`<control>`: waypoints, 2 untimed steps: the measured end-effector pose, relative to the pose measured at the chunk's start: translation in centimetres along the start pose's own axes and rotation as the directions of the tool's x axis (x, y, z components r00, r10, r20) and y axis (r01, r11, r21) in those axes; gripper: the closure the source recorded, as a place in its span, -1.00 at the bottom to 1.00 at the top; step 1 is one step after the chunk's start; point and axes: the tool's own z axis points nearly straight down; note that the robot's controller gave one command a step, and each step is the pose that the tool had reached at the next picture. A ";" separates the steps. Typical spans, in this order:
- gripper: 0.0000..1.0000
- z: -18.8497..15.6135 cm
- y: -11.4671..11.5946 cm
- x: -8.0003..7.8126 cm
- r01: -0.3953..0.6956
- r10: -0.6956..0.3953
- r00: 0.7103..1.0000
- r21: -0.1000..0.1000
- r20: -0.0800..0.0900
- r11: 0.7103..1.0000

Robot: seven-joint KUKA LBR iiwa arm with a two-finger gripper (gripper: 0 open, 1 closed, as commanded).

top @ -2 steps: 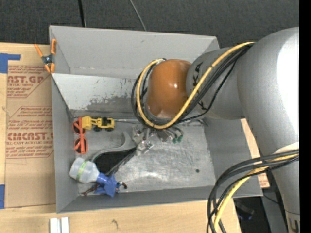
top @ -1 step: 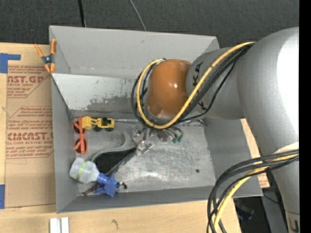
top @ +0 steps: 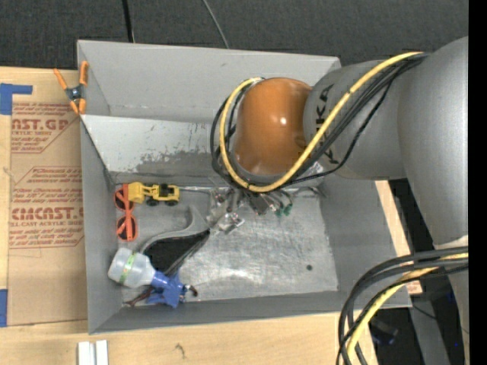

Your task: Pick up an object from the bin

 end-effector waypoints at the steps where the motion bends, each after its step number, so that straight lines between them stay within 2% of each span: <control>1: 1.00 -1.8 0.3 0.0 0.007 -0.007 1.000 0.002 0.017 1.000; 2: 1.00 -4.0 0.7 0.3 0.010 -0.010 1.000 -0.005 -0.003 1.000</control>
Offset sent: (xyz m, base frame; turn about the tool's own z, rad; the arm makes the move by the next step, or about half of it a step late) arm -0.0018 0.0073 0.0832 -0.0141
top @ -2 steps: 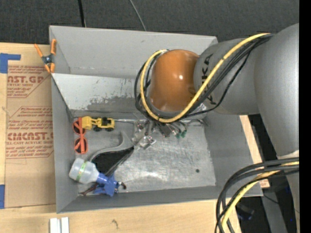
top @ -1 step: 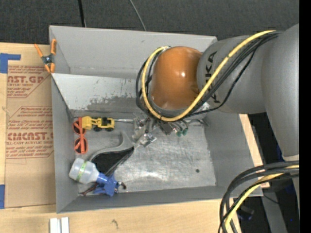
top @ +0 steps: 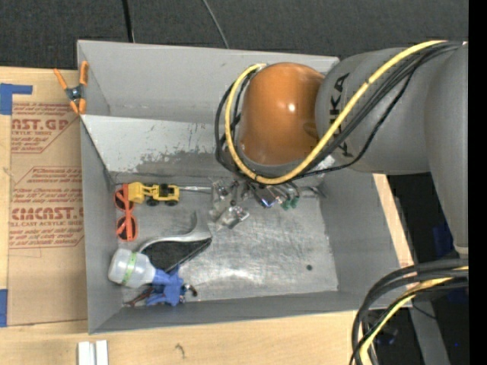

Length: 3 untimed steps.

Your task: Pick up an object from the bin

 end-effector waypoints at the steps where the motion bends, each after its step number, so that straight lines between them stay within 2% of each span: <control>1: -1.00 0.9 0.9 -0.7 -0.042 0.042 0.999 0.003 0.011 0.999; 2: -1.00 3.8 1.5 -0.8 -0.063 0.063 0.998 0.001 0.005 0.998; 3: -1.00 6.0 3.2 -0.8 0.134 -0.134 0.991 0.004 0.008 0.991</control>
Offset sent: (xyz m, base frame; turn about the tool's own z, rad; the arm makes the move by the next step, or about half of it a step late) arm 0.0000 0.0000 0.0000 0.0000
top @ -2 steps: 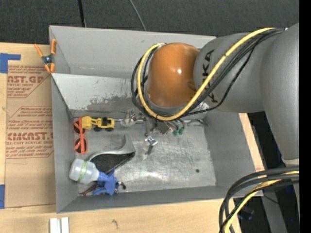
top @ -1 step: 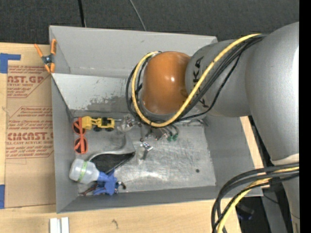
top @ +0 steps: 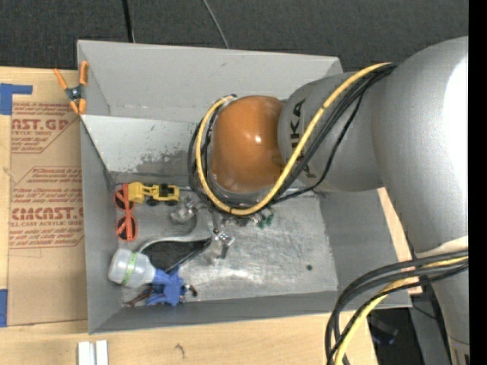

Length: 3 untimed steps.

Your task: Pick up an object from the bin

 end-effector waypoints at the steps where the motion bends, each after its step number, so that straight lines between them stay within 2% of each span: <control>1: 1.00 2.6 1.6 -3.5 0.278 -0.278 0.961 -0.001 -0.007 0.961; 2: 1.00 2.6 1.6 -3.5 0.277 -0.277 0.961 -0.001 -0.007 0.961; 3: 1.00 -0.4 1.9 -3.0 0.257 -0.257 0.966 -0.004 -0.005 0.966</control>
Offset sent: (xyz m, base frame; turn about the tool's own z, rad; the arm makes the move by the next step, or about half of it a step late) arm 0.0000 0.0000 0.0000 0.0000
